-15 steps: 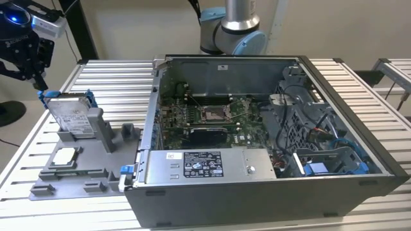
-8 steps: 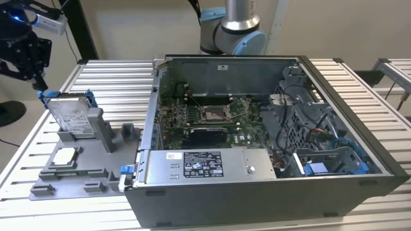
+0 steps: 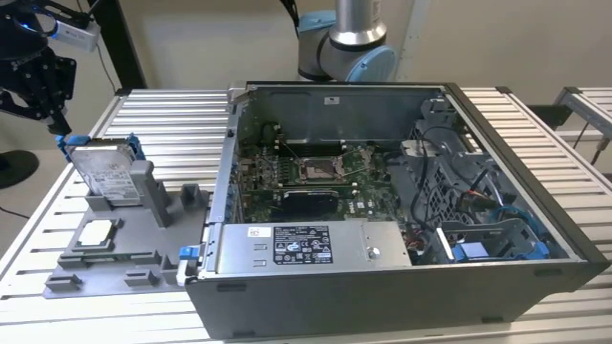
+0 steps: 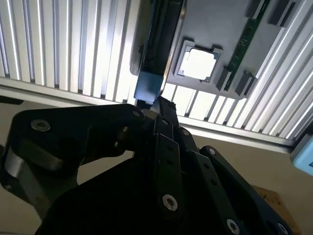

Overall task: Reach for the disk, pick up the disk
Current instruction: 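Pick up the disk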

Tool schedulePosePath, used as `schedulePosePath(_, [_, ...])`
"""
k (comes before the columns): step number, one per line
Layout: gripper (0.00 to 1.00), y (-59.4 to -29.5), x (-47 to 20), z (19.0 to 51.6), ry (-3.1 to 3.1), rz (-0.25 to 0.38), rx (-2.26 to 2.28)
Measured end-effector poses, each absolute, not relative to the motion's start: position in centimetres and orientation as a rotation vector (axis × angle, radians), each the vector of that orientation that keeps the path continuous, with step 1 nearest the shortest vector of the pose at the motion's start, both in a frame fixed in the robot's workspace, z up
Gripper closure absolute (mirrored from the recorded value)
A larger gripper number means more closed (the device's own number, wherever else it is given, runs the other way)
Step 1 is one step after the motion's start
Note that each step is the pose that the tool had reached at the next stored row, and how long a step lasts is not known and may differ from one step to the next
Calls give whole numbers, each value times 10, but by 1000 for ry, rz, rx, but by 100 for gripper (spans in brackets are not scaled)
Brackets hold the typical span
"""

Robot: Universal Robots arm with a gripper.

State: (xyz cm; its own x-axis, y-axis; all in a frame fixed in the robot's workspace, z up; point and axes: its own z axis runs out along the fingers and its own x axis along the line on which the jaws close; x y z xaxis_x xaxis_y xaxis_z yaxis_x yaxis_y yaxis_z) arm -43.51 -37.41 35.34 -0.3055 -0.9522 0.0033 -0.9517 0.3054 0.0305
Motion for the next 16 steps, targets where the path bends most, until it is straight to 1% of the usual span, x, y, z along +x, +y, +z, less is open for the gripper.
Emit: schedulePosePath(16, [100,-374,-435,354,-2490,-35,1881])
